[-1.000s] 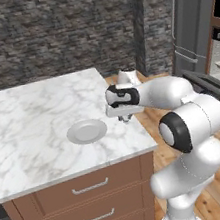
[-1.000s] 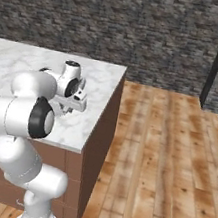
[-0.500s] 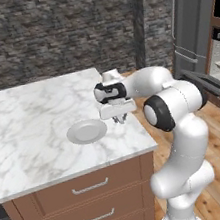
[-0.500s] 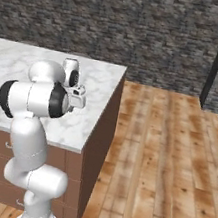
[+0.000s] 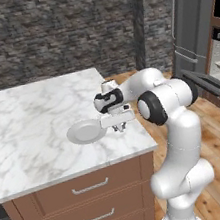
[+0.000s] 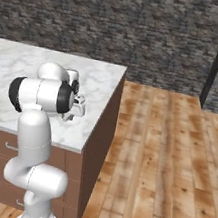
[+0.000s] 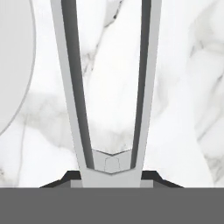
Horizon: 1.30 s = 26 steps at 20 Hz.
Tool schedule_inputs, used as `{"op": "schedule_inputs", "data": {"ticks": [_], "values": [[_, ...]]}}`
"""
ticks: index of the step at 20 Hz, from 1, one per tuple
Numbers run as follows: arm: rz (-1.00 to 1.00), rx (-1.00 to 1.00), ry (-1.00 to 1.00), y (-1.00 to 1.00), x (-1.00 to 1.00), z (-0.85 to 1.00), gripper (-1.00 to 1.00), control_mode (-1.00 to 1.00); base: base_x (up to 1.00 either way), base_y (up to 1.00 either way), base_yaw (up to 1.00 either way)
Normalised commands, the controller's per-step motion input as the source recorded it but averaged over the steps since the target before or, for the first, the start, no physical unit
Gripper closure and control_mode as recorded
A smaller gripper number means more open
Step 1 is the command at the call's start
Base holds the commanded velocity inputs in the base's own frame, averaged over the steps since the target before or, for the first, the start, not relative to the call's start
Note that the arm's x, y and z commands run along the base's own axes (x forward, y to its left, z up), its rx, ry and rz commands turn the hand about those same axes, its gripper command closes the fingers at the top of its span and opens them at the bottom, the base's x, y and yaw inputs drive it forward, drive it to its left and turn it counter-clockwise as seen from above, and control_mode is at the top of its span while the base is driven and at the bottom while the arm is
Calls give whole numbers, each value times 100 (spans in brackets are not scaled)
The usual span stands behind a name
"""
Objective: Pick up the tongs from the counter and place them near the plate next to the oven.
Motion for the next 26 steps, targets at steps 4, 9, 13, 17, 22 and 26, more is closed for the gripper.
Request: {"op": "schedule_inputs", "data": {"ticks": [4, 9, 13, 17, 22, 26], "values": [[0, 0, 0, 0, 3, -45, 100, -100, 0, 0, 0], [0, 0, 0, -1, 0, -33, 100, -100, 0, 0, 0], [0, 0, 0, -4, 0, -27, 100, -100, 0, 0, 0], [0, 0, 0, 0, 0, 0, 100, -100, 0, 0, 0], [0, 0, -3, 0, -1, 1, -100, -100, 0, 0, 0], [0, -8, -1, 5, -11, 18, -100, -100, 0, 0, 0]]}}
